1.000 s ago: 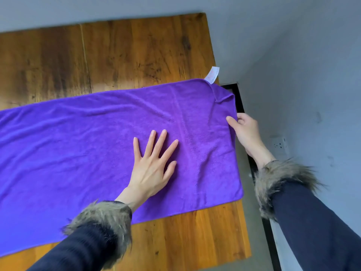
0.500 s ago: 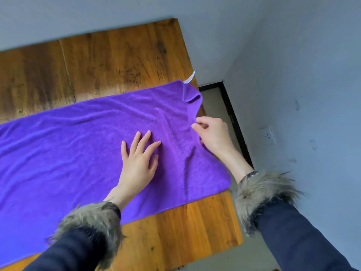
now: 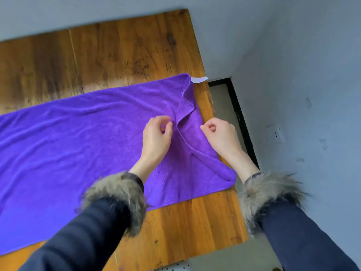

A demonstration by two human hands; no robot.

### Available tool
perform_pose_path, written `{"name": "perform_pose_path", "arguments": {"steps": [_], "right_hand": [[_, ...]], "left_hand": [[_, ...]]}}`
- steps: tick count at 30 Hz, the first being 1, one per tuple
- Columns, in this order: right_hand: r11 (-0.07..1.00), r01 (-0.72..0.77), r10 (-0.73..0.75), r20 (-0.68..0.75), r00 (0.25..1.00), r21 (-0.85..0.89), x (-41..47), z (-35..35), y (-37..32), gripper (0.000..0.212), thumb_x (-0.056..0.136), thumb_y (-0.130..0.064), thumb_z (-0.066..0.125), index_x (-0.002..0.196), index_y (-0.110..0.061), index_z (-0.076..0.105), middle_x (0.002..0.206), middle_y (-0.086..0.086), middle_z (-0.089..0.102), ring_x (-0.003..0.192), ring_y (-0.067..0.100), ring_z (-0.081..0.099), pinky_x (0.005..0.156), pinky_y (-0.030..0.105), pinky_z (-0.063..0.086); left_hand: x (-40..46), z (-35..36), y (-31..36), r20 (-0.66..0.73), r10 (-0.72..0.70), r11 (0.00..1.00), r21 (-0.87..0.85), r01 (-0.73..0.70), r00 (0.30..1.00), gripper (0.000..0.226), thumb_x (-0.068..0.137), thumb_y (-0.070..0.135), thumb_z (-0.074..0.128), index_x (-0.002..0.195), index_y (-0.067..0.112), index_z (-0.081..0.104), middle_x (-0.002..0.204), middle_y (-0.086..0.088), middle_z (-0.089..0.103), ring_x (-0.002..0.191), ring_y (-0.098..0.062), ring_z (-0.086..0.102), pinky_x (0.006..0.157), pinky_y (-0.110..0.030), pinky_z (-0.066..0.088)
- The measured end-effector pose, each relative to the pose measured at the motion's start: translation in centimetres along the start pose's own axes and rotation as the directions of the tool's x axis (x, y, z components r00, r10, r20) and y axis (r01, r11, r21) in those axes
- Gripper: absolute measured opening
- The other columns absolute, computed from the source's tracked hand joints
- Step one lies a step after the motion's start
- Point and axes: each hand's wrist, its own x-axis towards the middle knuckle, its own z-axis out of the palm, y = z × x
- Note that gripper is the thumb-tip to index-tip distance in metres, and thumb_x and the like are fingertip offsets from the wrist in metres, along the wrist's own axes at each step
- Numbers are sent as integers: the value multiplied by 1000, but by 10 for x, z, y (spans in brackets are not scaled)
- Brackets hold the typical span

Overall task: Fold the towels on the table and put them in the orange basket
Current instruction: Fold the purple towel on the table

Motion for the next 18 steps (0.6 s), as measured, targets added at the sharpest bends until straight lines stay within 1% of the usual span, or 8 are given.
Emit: {"name": "perform_pose_path", "arguments": {"steps": [2,5,7,9,12,13,15,18], "right_hand": [[1000,20,-19,24,1000,-23,-16,1,10,17,89,-33,58,81,-19,63,78,-5,63,78,16,58,70,28,45],[997,44,-40,70,997,-64,-41,0,28,19,86,-39,62,76,-22,59,76,-8,61,73,12,58,66,28,46],[990,56,-42,109,993,-132,-53,-2,38,20,83,-42,65,79,-24,59,77,-10,58,77,13,59,69,29,44],[969,87,-52,155,987,-230,-59,-4,44,23,82,-44,65,89,-23,61,85,-10,55,88,15,58,78,31,42],[944,75,-16,183,983,-321,-60,-6,47,26,86,-43,59,103,-24,58,105,-5,56,103,16,55,90,35,39],[946,45,15,182,983,-322,-59,-7,47,25,88,-42,58,106,-24,57,109,-4,56,105,17,54,93,36,38],[942,-11,79,190,978,-335,-59,-10,49,24,89,-39,58,107,-24,54,112,-3,56,107,18,53,94,38,35],[920,-61,164,241,957,-387,-63,-13,48,22,90,-36,57,107,-22,54,112,-2,60,110,21,52,93,38,33]], "left_hand": [[22,-2,16,2,-27,998,-58,27,1000,21,91,26,56,106,14,65,103,3,65,87,-11,57,77,-16,38],[51,-1,39,22,-133,972,-193,135,991,27,85,40,61,99,18,68,95,5,68,96,-15,63,90,-32,49],[62,5,50,53,-150,975,-159,157,987,39,80,49,63,103,17,68,100,4,69,100,-15,63,93,-35,48],[68,11,60,60,-149,983,-104,155,987,42,80,48,65,105,15,68,102,4,68,102,-13,60,93,-32,47],[75,14,69,50,-157,982,-100,161,986,16,82,33,66,79,18,67,77,7,63,86,-14,60,76,-26,48],[76,13,70,60,-163,981,-95,168,985,13,82,26,65,71,19,64,69,8,60,79,-14,58,71,-24,46],[75,12,66,91,-163,981,-93,171,982,20,82,18,62,62,22,60,61,7,57,67,-11,55,64,-22,45],[71,5,56,116,-148,975,-148,165,982,24,81,10,58,60,21,59,57,3,58,46,1,52,63,-22,46]]}}
